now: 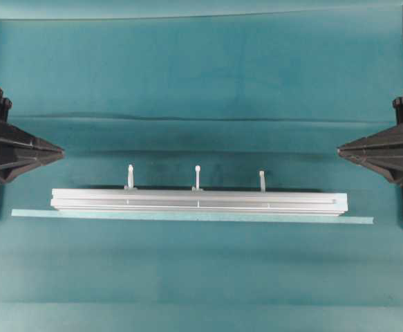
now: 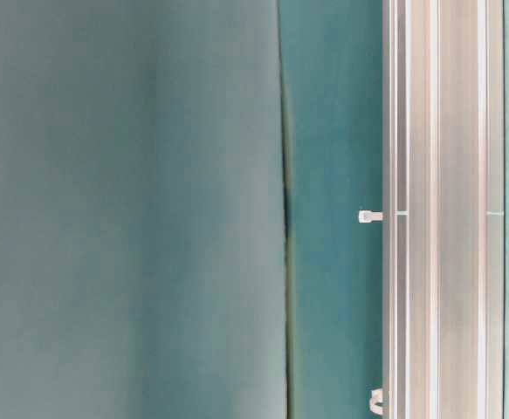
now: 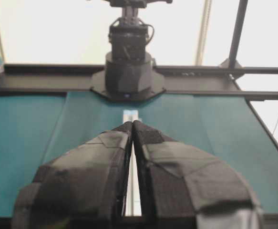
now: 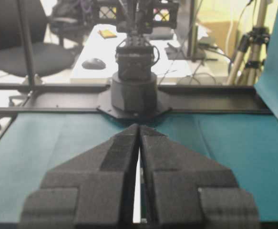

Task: Lift the large metal rail with both hands.
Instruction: 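Move both grippers down toward the two ends of the silver rail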

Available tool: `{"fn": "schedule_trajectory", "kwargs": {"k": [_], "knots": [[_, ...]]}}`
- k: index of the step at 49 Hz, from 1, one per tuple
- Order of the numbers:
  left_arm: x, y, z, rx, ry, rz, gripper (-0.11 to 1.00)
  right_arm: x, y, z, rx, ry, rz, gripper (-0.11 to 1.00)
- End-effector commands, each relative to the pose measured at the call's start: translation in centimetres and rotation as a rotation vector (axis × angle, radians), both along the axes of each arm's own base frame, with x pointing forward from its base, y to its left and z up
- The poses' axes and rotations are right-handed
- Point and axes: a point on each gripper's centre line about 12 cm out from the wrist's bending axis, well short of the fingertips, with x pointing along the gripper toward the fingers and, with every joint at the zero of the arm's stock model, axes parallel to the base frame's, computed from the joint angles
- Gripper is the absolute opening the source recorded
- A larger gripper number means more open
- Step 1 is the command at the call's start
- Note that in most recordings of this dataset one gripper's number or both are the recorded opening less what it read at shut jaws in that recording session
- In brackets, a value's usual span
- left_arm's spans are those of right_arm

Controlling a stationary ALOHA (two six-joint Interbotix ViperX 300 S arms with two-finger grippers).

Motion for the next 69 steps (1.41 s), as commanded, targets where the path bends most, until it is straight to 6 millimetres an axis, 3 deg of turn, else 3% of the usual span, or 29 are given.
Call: {"fn": "schedule_trajectory", "kwargs": {"k": [1, 6, 10, 25, 49, 58, 69], "knots": [[1.0, 0.3, 0.5, -0.022, 0.038, 0.013, 0.14, 0.4, -0.1, 0.9, 0.035, -0.017, -0.005, 0.11], [2.1, 0.4, 0.6, -0.035, 0.133, 0.018, 0.05, 1.4, -0.6, 1.9, 0.192, 0.036, -0.026, 0.02], [3.0, 0.5, 0.9, -0.04, 0.218, 0.021, -0.02, 2.1, -0.5, 1.8, 0.205, 0.137, -0.024, 0.0], [5.0, 0.0, 1.2, -0.035, 0.494, 0.009, -0.02, 3.7, 0.2, -0.2, 0.287, 0.551, -0.015, 0.0], [5.8, -0.5, -2.0, -0.023, 0.98, 0.007, -0.02, 7.0, 1.4, -4.2, 0.308, 1.136, -0.026, 0.0], [5.6, -0.6, -3.2, -0.002, 1.141, 0.0, -0.02, 8.3, 1.5, -4.8, 0.297, 1.304, -0.029, 0.0], [5.5, -0.6, -3.8, 0.006, 1.176, 0.001, -0.02, 9.2, 1.6, -6.0, 0.293, 1.416, -0.035, 0.0]]}}
